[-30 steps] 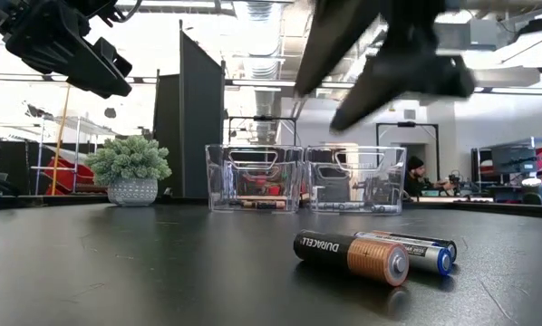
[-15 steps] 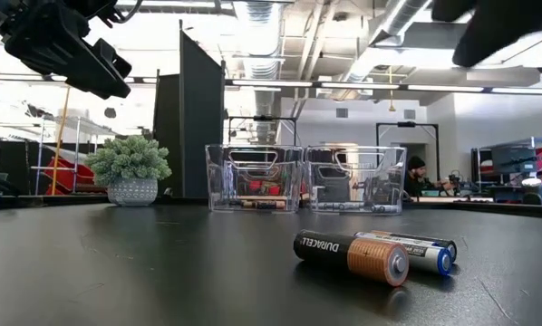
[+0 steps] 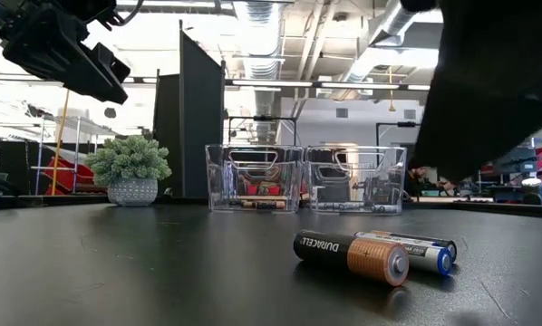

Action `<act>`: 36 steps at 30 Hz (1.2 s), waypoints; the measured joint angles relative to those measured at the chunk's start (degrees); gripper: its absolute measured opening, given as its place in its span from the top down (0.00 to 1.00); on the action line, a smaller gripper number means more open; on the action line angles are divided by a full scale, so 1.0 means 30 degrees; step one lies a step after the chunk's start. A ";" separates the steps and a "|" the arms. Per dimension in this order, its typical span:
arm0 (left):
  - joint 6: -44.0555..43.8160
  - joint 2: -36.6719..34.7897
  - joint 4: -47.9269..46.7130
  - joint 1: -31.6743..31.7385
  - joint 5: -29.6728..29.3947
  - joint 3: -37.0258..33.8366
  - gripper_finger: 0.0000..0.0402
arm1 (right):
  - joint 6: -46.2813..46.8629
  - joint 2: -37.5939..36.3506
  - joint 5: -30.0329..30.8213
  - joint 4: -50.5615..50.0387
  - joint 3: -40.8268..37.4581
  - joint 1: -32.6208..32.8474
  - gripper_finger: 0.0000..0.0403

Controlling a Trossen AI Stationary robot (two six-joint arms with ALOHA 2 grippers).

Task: Sort batteries
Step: Put the small black battery into the left transparent bin

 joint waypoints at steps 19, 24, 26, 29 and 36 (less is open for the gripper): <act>0.0000 0.0000 -0.0002 0.0000 0.0000 0.0000 0.75 | -0.2507 0.0507 -0.0523 0.0382 -0.0146 -0.1844 0.50; 0.0000 0.0000 -0.0281 0.0000 0.0000 0.0000 0.75 | -0.2527 0.0552 -0.0987 0.0296 -0.0169 -0.2036 0.51; 0.0000 0.0000 -0.0456 0.0000 0.0000 -0.0002 0.75 | -0.2617 0.0539 -0.0979 0.0039 -0.0160 -0.2036 0.53; 0.0000 0.0000 -0.0407 0.0000 0.0000 -0.0001 0.75 | -0.2654 0.0554 -0.1004 -0.0153 -0.0168 -0.1981 0.56; 0.0000 0.0000 -0.0415 0.0000 0.0000 -0.0007 0.75 | -0.2719 0.0554 -0.1755 -0.0068 -0.0168 -0.1733 0.61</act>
